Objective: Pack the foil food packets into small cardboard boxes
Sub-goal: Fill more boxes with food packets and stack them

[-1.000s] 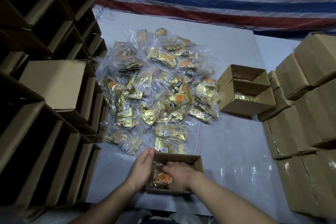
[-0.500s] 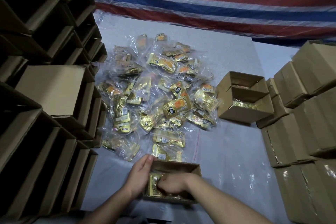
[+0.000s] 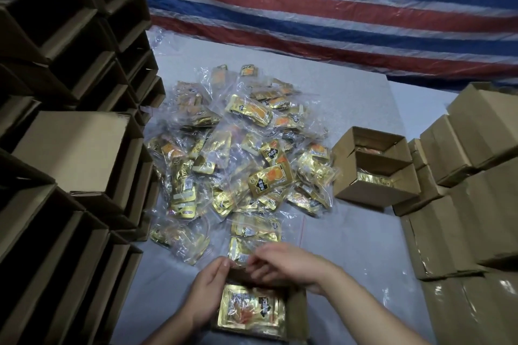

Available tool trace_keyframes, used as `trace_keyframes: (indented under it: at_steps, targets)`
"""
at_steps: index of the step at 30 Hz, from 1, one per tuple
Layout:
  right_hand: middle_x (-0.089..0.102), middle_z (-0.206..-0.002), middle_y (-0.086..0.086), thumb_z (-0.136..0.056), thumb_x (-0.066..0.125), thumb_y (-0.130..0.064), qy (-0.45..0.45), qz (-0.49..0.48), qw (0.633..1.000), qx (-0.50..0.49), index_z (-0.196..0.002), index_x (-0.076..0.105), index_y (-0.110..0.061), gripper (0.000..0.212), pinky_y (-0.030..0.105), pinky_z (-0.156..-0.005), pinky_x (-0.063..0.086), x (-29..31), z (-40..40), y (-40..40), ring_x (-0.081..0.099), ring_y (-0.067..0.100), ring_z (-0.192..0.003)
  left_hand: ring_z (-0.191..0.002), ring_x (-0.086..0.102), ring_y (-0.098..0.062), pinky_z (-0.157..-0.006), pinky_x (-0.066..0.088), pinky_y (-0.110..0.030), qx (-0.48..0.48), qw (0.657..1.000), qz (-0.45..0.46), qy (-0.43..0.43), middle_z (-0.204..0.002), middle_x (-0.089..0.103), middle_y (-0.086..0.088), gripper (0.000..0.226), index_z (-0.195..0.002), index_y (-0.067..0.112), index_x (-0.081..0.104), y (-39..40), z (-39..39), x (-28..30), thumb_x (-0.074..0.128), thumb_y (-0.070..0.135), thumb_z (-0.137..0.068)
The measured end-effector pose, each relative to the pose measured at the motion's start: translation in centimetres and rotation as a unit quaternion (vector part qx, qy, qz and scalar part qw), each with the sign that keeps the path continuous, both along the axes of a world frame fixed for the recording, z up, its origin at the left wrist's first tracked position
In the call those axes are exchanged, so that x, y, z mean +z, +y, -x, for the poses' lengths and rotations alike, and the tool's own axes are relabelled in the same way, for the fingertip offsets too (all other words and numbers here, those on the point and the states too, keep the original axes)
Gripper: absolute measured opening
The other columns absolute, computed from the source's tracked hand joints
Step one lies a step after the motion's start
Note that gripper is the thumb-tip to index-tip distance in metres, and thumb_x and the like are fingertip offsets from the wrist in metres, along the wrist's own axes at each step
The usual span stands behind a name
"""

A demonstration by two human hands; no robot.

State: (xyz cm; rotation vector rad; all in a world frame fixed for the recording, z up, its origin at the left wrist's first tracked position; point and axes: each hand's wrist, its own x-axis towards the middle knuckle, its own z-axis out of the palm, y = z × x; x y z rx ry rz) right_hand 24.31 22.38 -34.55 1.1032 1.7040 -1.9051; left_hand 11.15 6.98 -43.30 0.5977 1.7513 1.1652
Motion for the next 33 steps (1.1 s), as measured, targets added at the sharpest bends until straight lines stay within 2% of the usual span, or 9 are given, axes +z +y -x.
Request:
trace_keyframes:
  at_steps: [2, 6, 10, 15, 19, 22, 27, 30, 33]
  targets:
    - [0.074, -0.099, 0.002, -0.102, 0.048, -0.026, 0.02, -0.055, 0.995, -0.083, -0.101, 0.07, -0.016, 0.024, 0.025, -0.079, 0.055, 0.1, 0.3, 3.2, 0.069, 0.014, -0.09, -0.079, 0.058, -0.008, -0.077, 0.043, -0.026, -0.009, 1.0, 0.002, 0.012, -0.081, 0.065, 0.001, 0.029, -0.083, 0.012, 0.065, 0.0, 0.0, 0.2, 0.044, 0.016, -0.103]
    - [0.063, -0.11, 0.0, -0.099, 0.053, -0.021, -0.045, -0.243, 0.967, -0.056, -0.112, 0.062, -0.019, 0.016, 0.028, -0.08, 0.05, -2.8, 1.3, 7.1, 0.059, 0.013, -0.093, -0.083, 0.059, -0.02, -0.081, 0.044, -0.031, -0.026, 0.999, 0.02, 0.021, -0.086, 0.064, -0.014, 0.029, -0.087, 0.009, 0.065, 0.0, 0.1, 0.5, 0.044, 0.019, -0.103]
    - [0.043, -0.147, 0.007, -0.095, 0.059, -0.015, -0.081, -0.36, 0.929, -0.017, -0.147, 0.041, -0.012, 0.056, 0.028, -0.095, 0.044, -5.2, 2.5, 9.3, 0.054, 0.022, -0.118, -0.091, 0.063, -0.018, -0.089, 0.046, -0.031, -0.039, 0.998, 0.042, 0.032, -0.087, 0.068, -0.005, 0.028, -0.087, 0.019, 0.067, -0.1, 0.1, 0.6, 0.045, 0.024, -0.103]
    - [0.024, -0.161, 0.005, -0.086, 0.067, -0.012, -0.097, -0.549, 0.823, 0.106, -0.155, 0.023, -0.023, 0.082, 0.045, -0.123, 0.019, -5.2, 5.0, 12.8, 0.024, 0.028, -0.149, -0.096, 0.063, -0.014, -0.091, 0.048, -0.032, -0.017, 0.998, 0.046, 0.049, -0.091, 0.069, 0.006, 0.019, -0.097, 0.03, 0.065, -0.5, -0.1, 0.3, 0.047, 0.027, -0.102]
    - [0.012, -0.165, 0.006, -0.081, 0.063, -0.006, -0.103, -0.599, 0.771, 0.189, -0.158, 0.007, -0.026, 0.097, 0.041, -0.119, 0.0, -5.1, 7.0, 15.1, 0.014, 0.027, -0.152, -0.097, 0.064, -0.009, -0.093, 0.05, -0.034, -0.014, 0.996, 0.055, 0.065, -0.096, 0.07, 0.011, 0.017, -0.102, 0.034, 0.064, -0.6, 0.0, 0.0, 0.048, 0.029, -0.101]
    - [0.008, -0.166, 0.006, -0.08, 0.067, -0.011, -0.112, -0.606, 0.741, 0.267, -0.158, -0.002, -0.026, 0.105, 0.042, -0.119, -0.002, -5.6, 8.1, 16.3, 0.009, 0.028, -0.153, -0.101, 0.063, -0.01, -0.097, 0.049, -0.038, -0.019, 0.996, 0.064, 0.058, -0.098, 0.07, 0.009, 0.017, -0.103, 0.035, 0.063, -0.6, -0.1, -0.1, 0.046, 0.031, -0.102]
    - [0.0, -0.166, 0.005, -0.084, 0.073, -0.034, -0.148, -0.587, 0.705, 0.369, -0.157, -0.011, -0.024, 0.112, 0.051, -0.123, 0.0, -7.2, 8.9, 16.5, 0.004, 0.029, -0.153, -0.091, 0.062, -0.002, -0.089, 0.051, -0.033, -0.029, 0.996, 0.053, 0.072, -0.095, 0.067, 0.015, 0.02, -0.1, 0.048, 0.058, -0.6, -0.1, 0.4, 0.042, 0.036, -0.103]
    - [0.001, -0.167, 0.008, -0.087, 0.064, -0.014, -0.161, -0.585, 0.695, 0.385, -0.15, -0.026, -0.022, 0.109, 0.051, -0.121, -0.004, -8.3, 9.0, 16.0, 0.006, 0.028, -0.153, -0.091, 0.062, -0.004, -0.086, 0.052, -0.033, -0.025, 0.996, 0.039, 0.07, -0.095, 0.067, 0.013, 0.019, -0.1, 0.048, 0.057, -0.6, -0.3, 0.6, 0.038, 0.047, -0.096]
    - [0.014, -0.165, 0.009, -0.083, 0.063, -0.008, -0.163, -0.606, 0.68, 0.379, -0.155, -0.017, -0.018, 0.108, 0.053, -0.122, -0.002, -9.2, 9.4, 15.7, 0.014, 0.029, -0.152, -0.091, 0.062, -0.007, -0.086, 0.05, -0.03, -0.02, 0.997, 0.028, 0.075, -0.096, 0.066, 0.009, 0.021, -0.099, 0.046, 0.057, -0.6, -0.5, 0.5, 0.037, 0.05, -0.092]
